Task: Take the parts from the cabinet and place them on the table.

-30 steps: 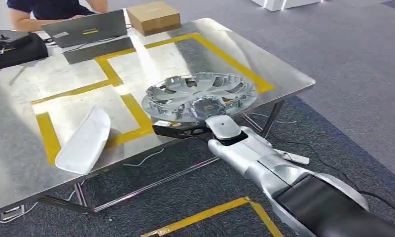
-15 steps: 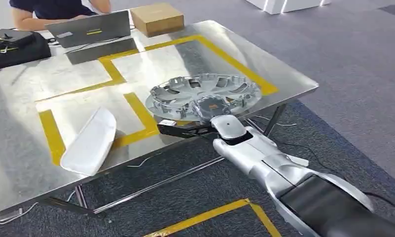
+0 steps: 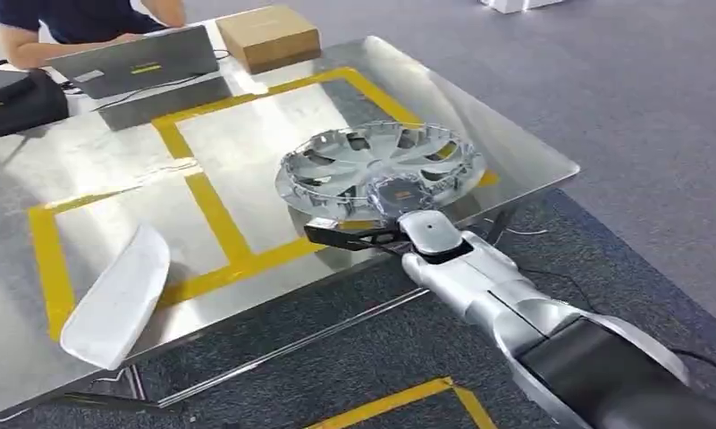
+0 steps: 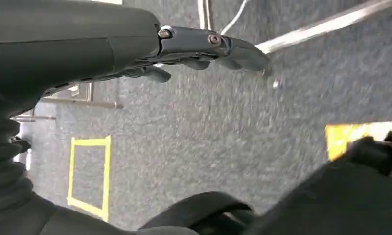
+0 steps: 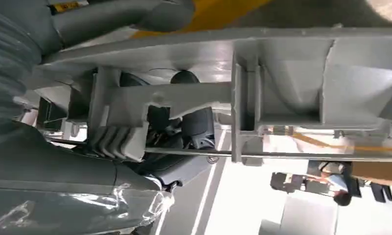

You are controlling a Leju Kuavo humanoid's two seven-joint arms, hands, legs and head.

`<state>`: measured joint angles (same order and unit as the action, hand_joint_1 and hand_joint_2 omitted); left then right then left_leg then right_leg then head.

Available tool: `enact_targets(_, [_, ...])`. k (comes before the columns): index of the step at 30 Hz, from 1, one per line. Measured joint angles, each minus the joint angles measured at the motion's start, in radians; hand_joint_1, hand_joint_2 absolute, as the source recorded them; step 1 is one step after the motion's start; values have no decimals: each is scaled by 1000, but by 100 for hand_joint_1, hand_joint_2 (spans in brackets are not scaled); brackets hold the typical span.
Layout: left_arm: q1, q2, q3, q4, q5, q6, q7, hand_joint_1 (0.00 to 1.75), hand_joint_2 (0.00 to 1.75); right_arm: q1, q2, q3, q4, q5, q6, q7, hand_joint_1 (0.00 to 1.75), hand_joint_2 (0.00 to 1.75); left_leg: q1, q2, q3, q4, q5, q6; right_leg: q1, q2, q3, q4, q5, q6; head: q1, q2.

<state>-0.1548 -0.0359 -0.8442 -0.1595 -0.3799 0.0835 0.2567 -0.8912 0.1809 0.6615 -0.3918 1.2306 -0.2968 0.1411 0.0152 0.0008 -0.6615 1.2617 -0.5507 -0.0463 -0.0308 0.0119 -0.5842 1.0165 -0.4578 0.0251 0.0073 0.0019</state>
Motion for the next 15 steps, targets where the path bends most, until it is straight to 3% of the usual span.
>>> enact_targets(1, [-4, 0, 0, 0, 0, 0, 0, 0, 175, 6, -3, 0, 1, 0, 0, 0, 175, 175, -1, 0, -24, 10, -47, 2, 0, -2, 21, -5, -14, -1, 0, 0])
enact_targets(2, [-5, 1, 1, 0, 0, 1, 0, 0, 175, 10, -3, 0, 1, 0, 0, 0, 175, 175, -1, 1, -34, -3, -75, 7, 0, -3, 45, -7, -21, -1, -2, 0])
enact_targets(3, [-5, 2, 1, 0, 0, 2, 1, 0, 175, 10, -4, 0, 1, 0, 0, 0, 175, 175, -3, 1, -34, -40, -75, 12, 0, -2, 69, -13, -33, 0, 0, 0])
enact_targets(4, [-4, 2, 1, 0, 0, 9, 4, 0, 175, 10, -4, 0, 1, 0, 0, 0, 175, 175, -6, 1, -32, -95, -37, 19, 0, -1, 91, -19, -46, 2, -3, 0])
enact_targets(5, [-1, 3, 1, 0, 1, 20, 7, 0, 175, 10, -4, 0, 2, 0, 0, 1, 175, 175, -11, 2, -32, -163, 46, 29, 0, -1, 109, -22, -59, 6, -2, 0])
enact_targets(6, [5, 5, 2, 0, 3, 32, 8, 0, 175, 17, -9, 0, 5, 0, 0, 3, 175, 175, -18, 7, -37, -245, 213, 43, 1, -2, 103, -27, -73, 17, -5, 0])
enact_targets(7, [7, 5, 2, 0, 3, 42, 10, 0, 175, 28, -13, 0, 11, 1, -2, 3, 175, 175, -26, 11, -45, -306, 267, 44, 7, 0, 128, -14, -89, 26, -14, 0])
enact_targets(9, [5, 3, 3, -1, 3, 57, 11, 0, 175, 27, -18, -3, 9, 2, -5, 5, 175, 175, -26, 8, -45, -277, 247, 40, 8, -5, 131, -28, -106, 35, -6, 0])
enact_targets(11, [7, 1, 2, -2, -7, 71, 11, 0, 175, 7, -17, -6, 5, 3, -11, 5, 175, 175, -21, 6, -33, -280, 228, 50, 8, -9, 152, -37, -124, 45, -4, 0])
enact_targets(12, [9, -1, -1, -2, -11, 74, 15, 0, 175, 1, -18, -9, 4, 5, -11, 3, 175, 175, -19, 5, -22, -281, 221, 54, 9, -10, 140, -10, -140, 45, -2, 0])
enact_targets(13, [12, -2, -1, -2, -16, 78, 17, 0, 175, 2, -21, -11, 5, 5, -12, 2, 175, 175, -18, 5, -14, -281, 213, 61, 13, -9, 110, 53, -168, 43, 0, 0])
enact_targets(15, [17, -3, -2, -2, -19, 80, 17, 0, 175, 18, -28, -13, 7, 5, -14, -1, 175, 175, -18, 1, 1, -281, 197, 66, 18, -9, 11, 231, -232, 39, 1, 0])
